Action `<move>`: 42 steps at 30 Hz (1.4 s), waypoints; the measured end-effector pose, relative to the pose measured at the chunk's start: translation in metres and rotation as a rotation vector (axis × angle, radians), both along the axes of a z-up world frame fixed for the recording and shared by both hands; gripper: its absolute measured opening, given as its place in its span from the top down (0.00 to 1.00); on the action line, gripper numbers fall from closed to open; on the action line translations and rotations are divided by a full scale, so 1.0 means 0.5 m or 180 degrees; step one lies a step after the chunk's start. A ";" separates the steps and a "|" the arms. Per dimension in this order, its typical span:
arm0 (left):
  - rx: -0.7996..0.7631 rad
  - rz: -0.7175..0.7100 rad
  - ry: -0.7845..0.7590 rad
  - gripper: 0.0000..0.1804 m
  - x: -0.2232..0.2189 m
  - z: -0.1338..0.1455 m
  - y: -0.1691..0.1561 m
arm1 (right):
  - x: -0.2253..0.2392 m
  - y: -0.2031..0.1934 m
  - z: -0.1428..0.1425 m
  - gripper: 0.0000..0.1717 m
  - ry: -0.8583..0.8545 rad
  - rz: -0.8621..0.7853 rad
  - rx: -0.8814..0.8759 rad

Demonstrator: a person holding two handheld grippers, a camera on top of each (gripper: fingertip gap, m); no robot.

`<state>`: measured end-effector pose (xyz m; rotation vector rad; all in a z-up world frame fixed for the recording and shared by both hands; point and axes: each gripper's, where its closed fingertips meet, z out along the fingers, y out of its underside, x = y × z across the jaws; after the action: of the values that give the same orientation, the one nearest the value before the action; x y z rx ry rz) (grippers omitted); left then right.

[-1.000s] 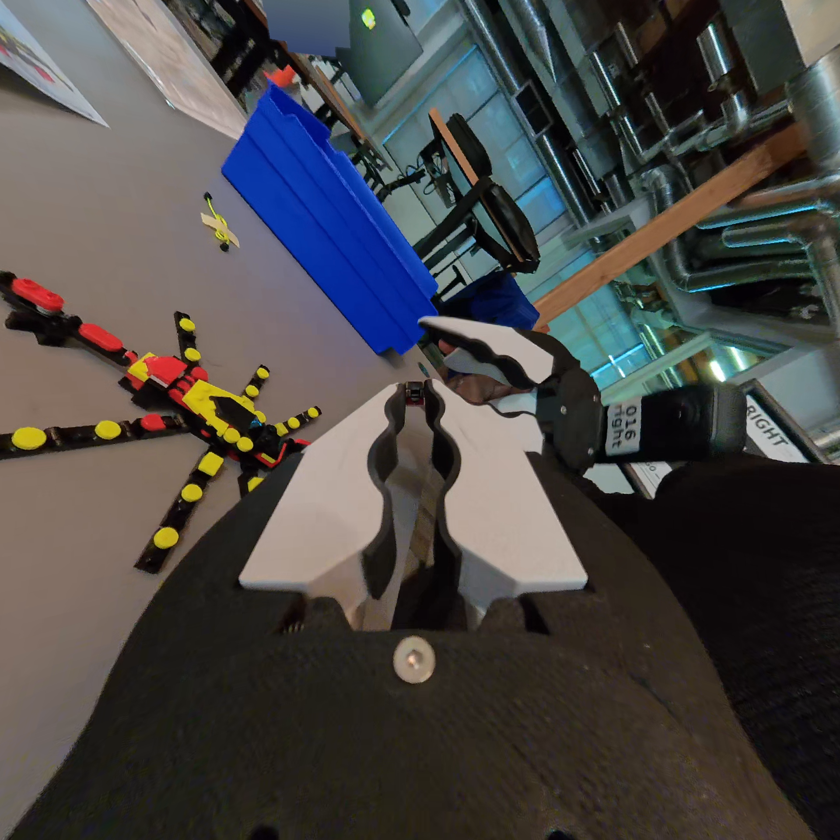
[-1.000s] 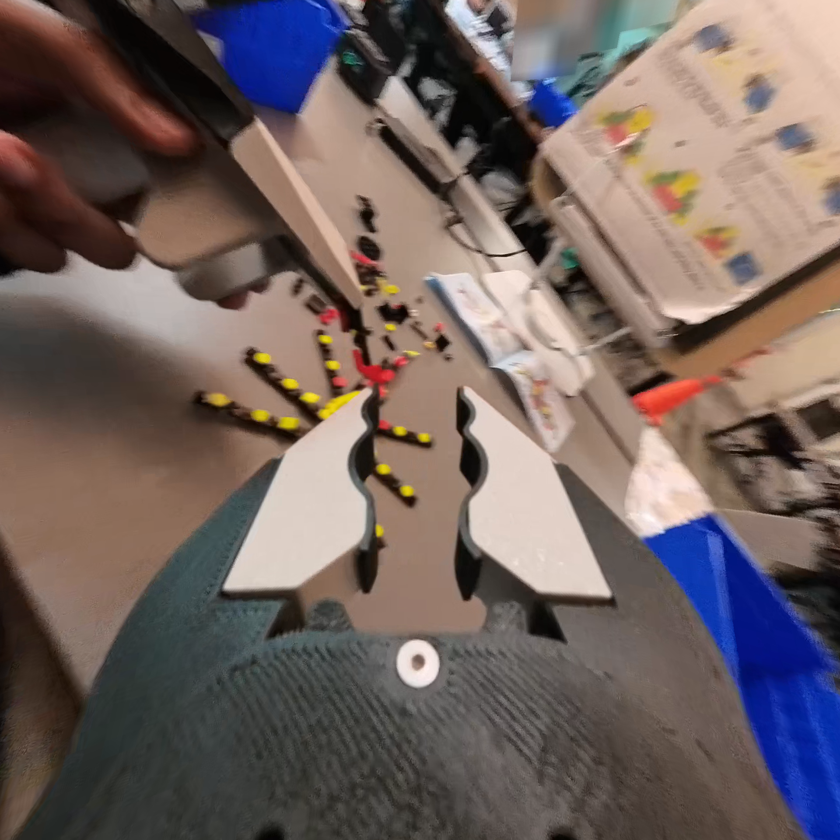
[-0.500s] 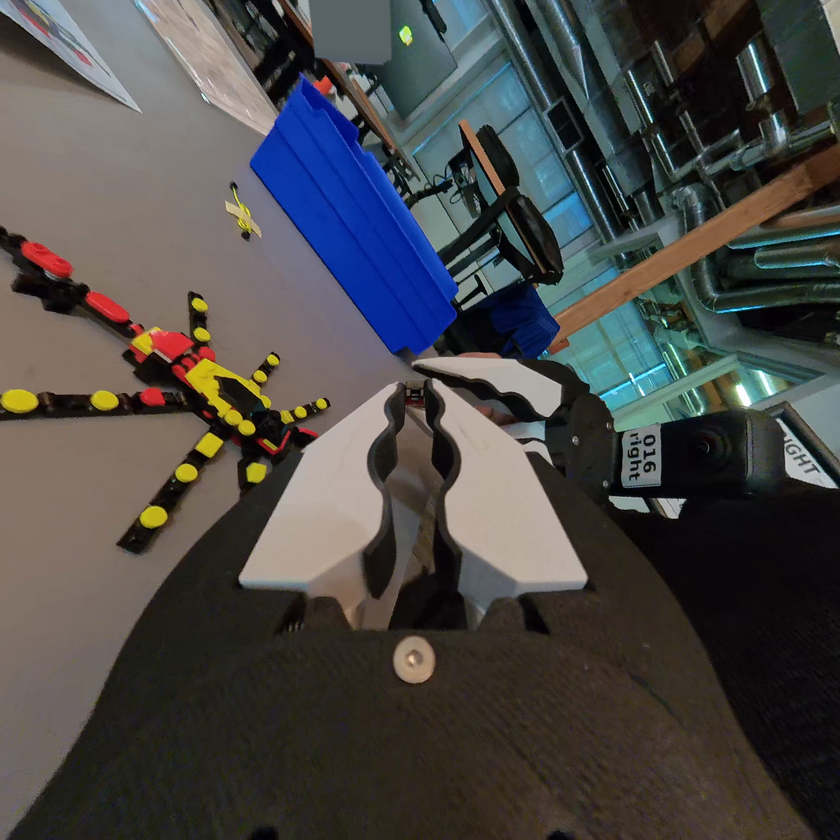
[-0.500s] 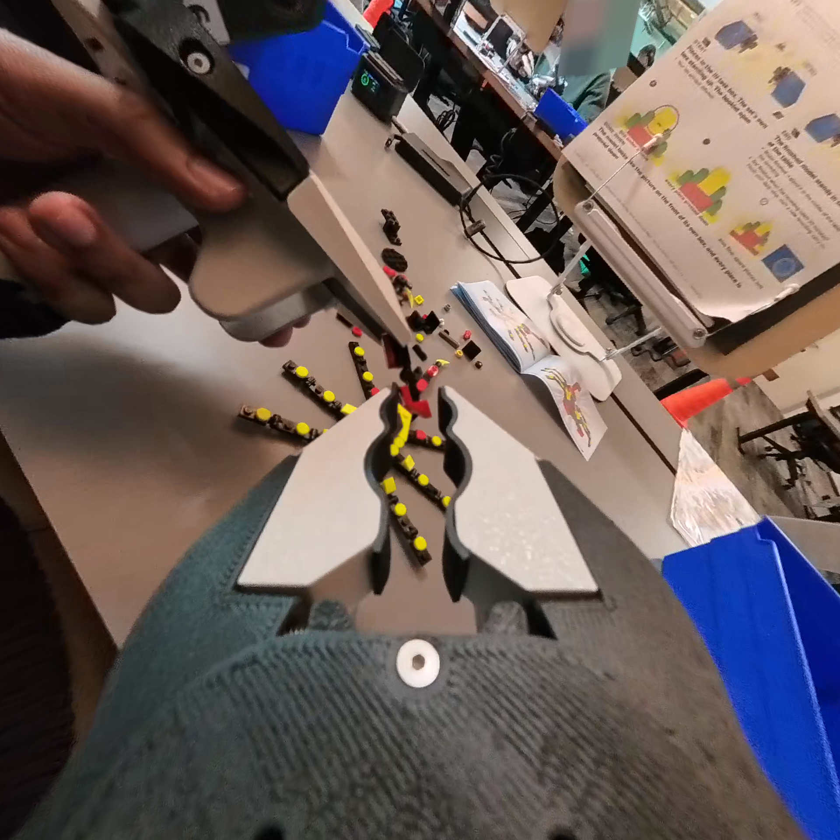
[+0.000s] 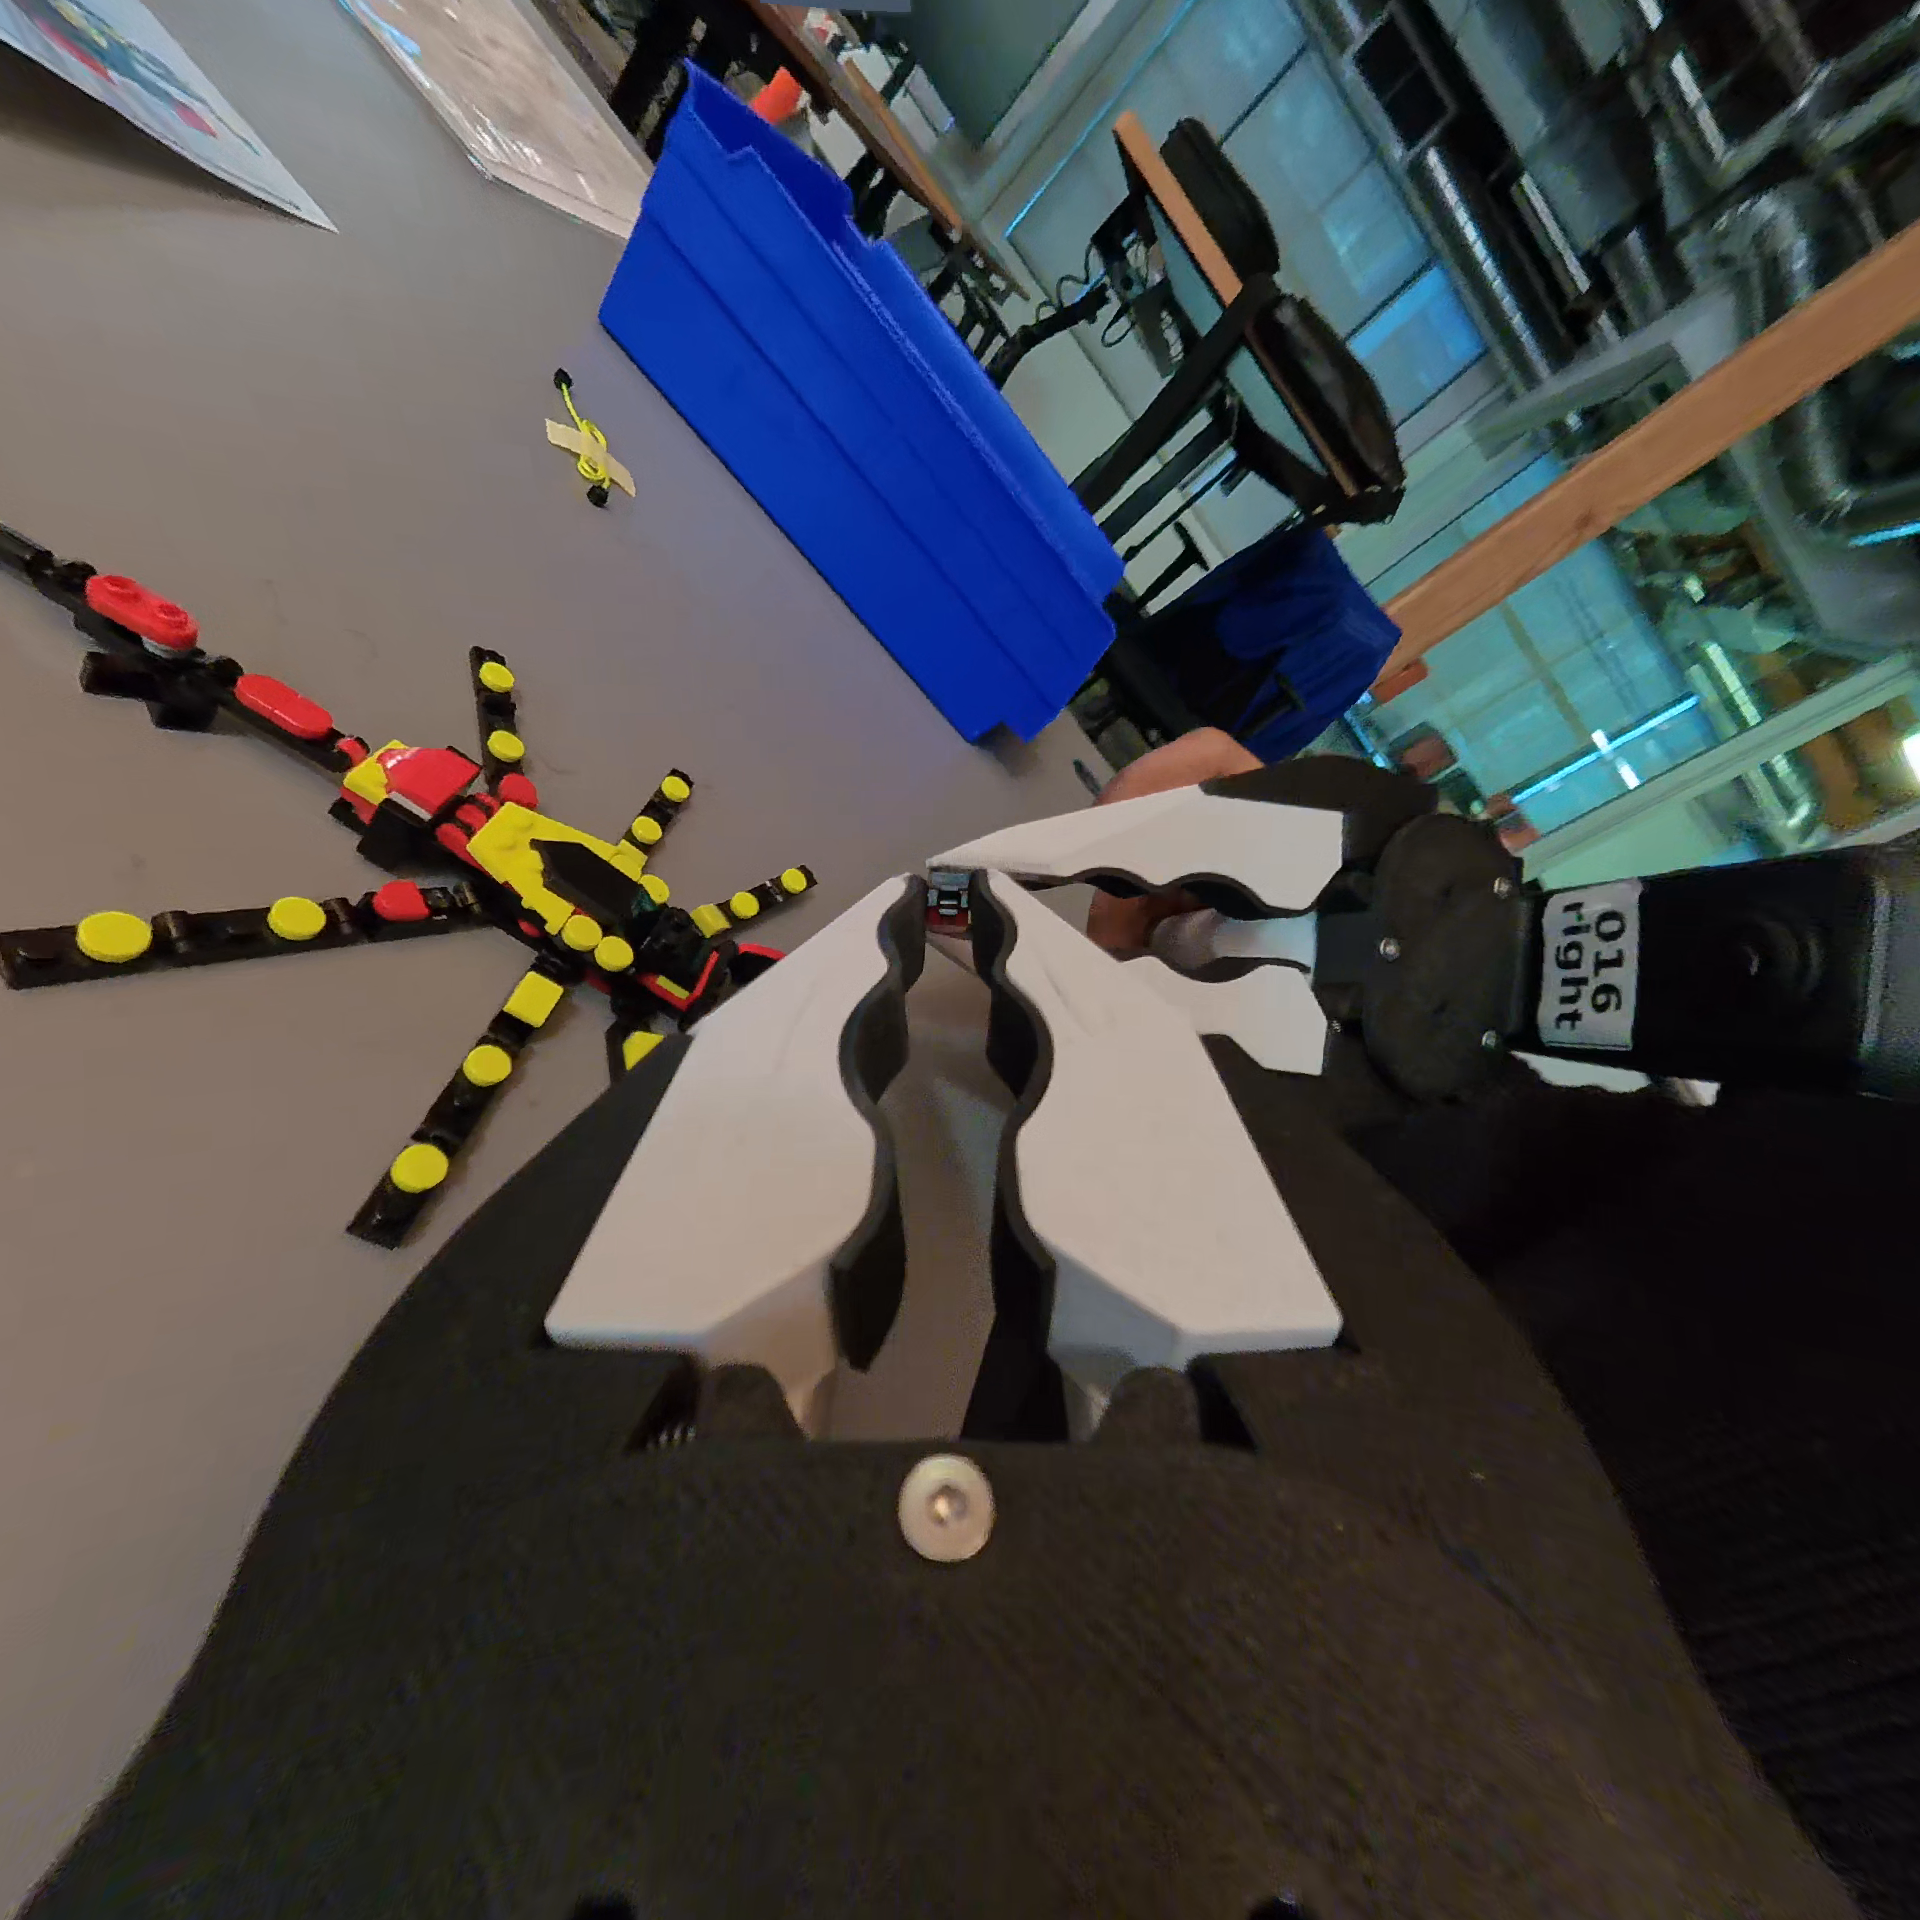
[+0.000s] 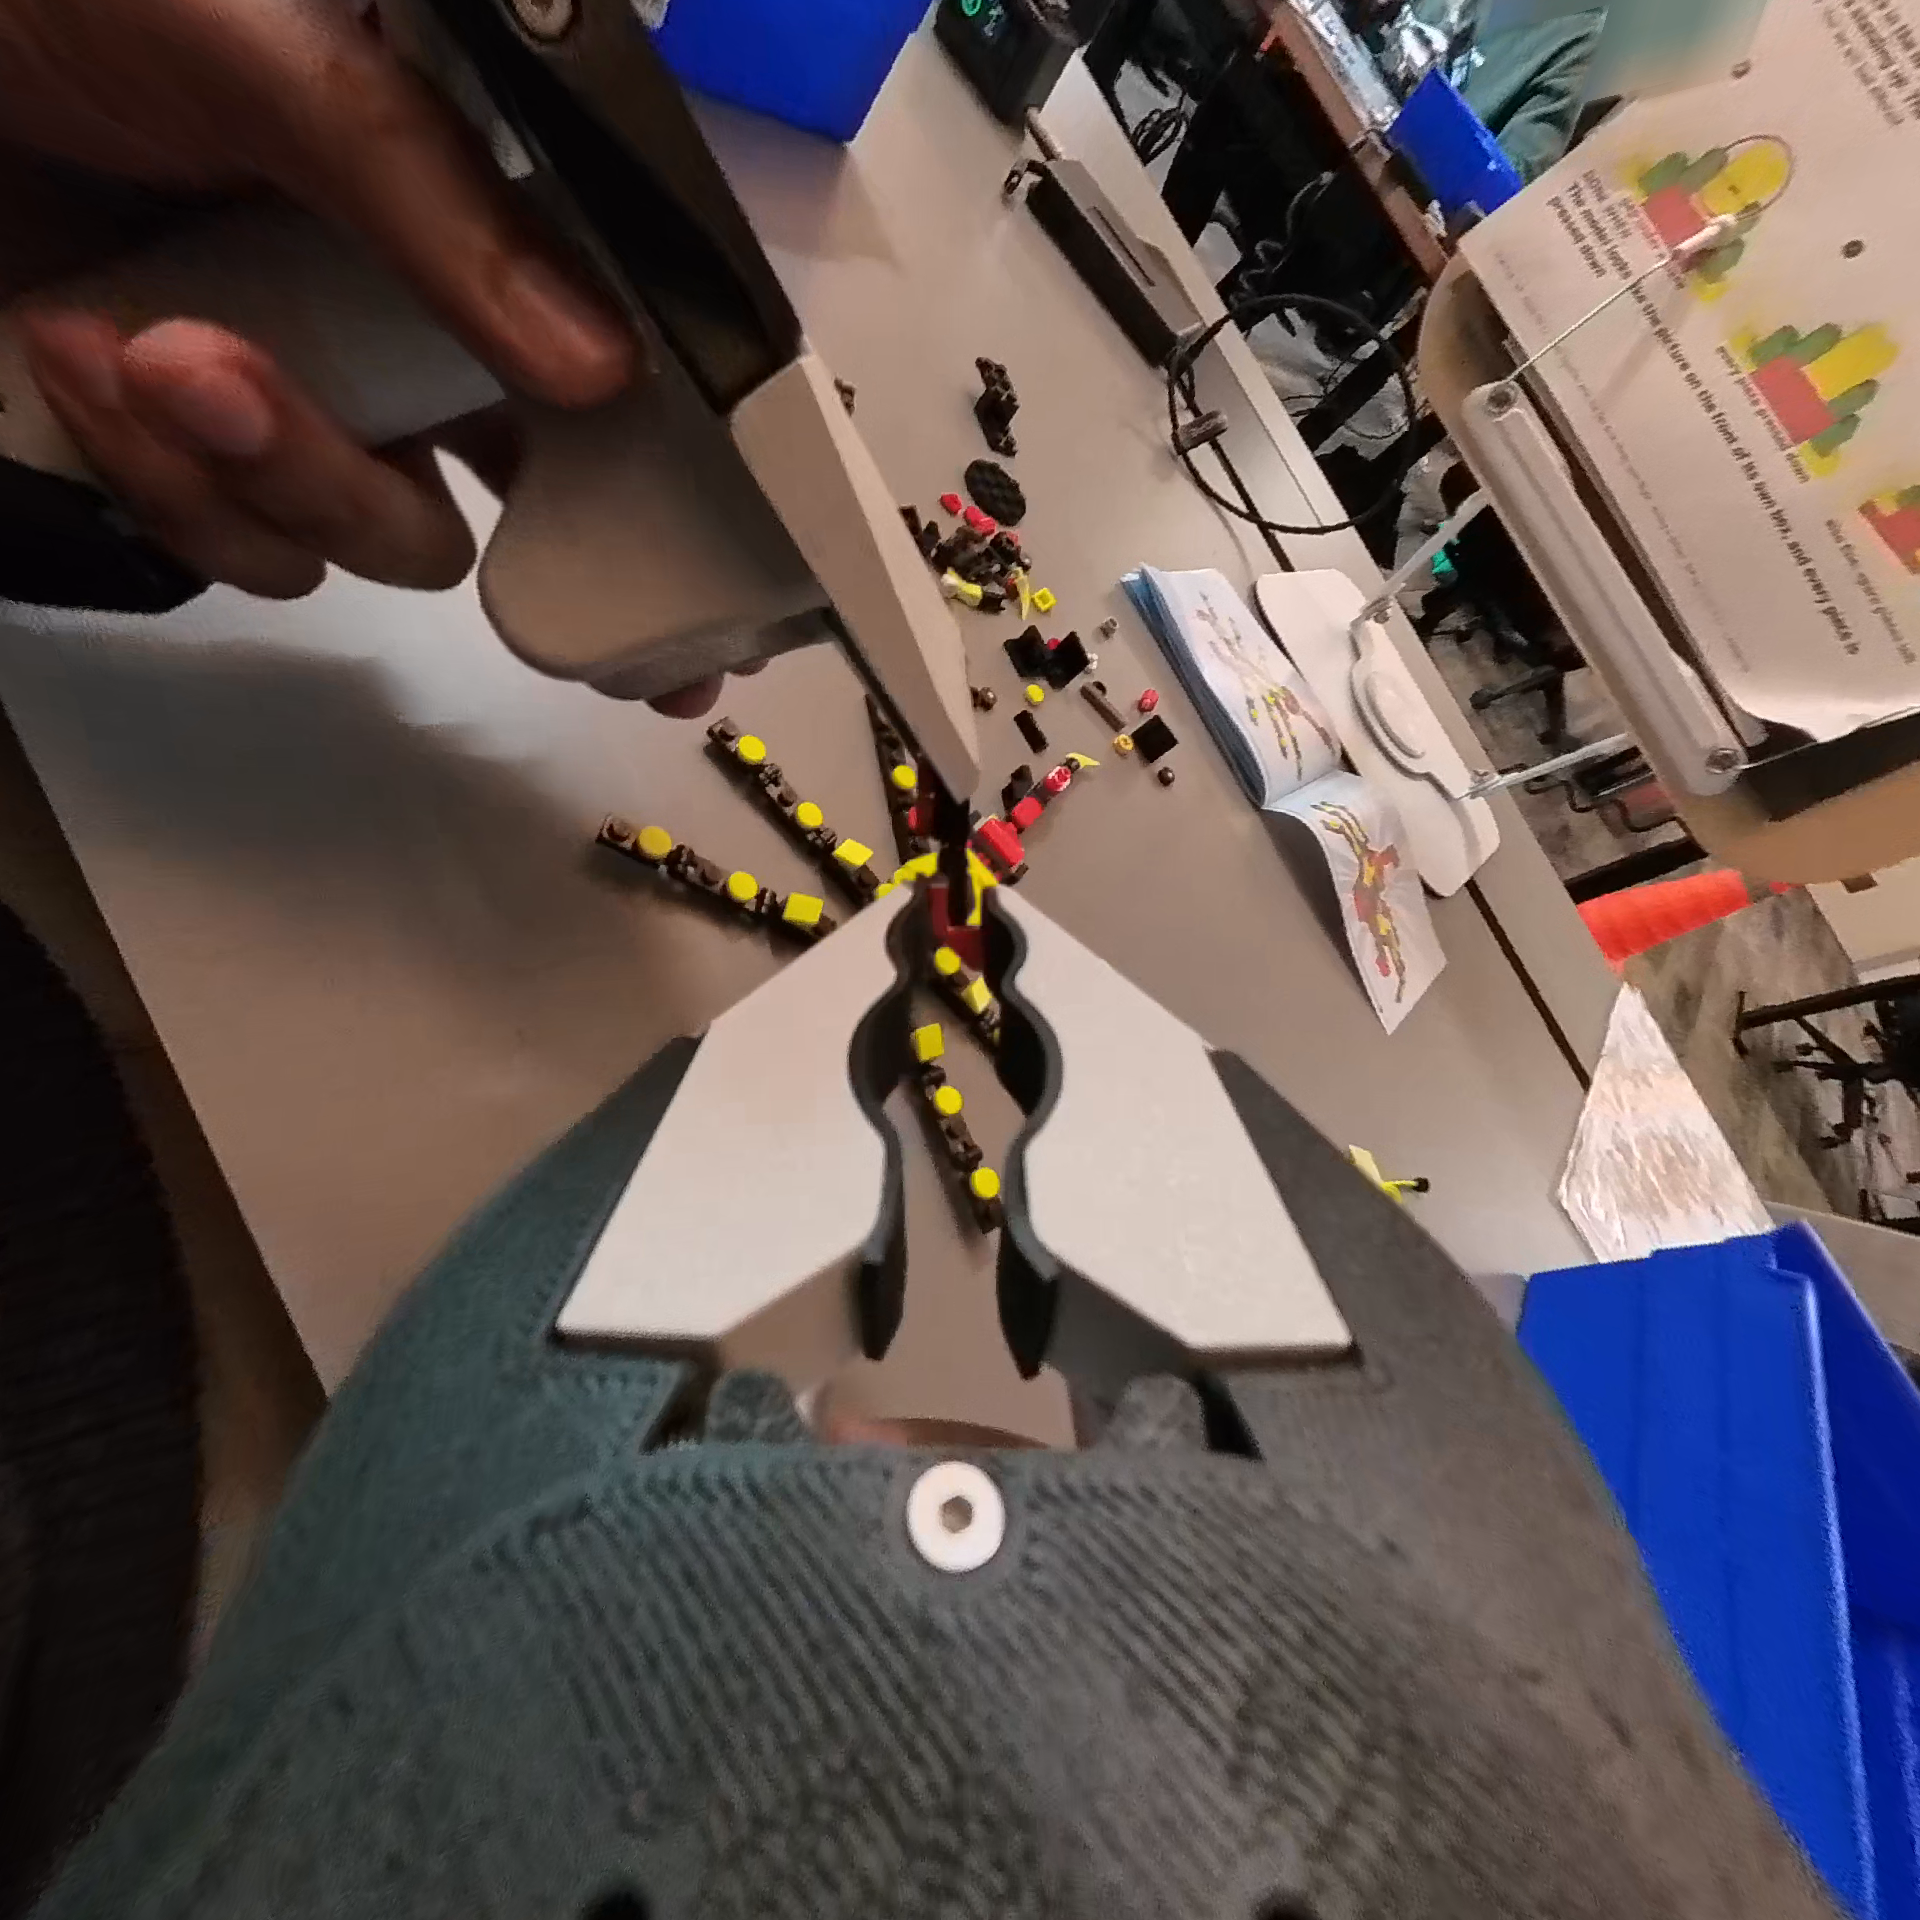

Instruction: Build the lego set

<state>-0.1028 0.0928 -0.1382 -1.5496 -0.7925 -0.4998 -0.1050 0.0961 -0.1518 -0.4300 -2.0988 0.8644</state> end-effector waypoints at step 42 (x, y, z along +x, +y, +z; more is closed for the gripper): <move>0.0660 -0.0043 -0.1356 0.97 -0.036 -0.005 -0.028 | -0.010 0.024 0.035 0.85 -0.0411 0.0049 -0.1343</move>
<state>-0.1210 0.0788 -0.1406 -1.2716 -1.0177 -0.9120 -0.1101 0.1084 -0.1342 -0.7057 -2.0322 1.3257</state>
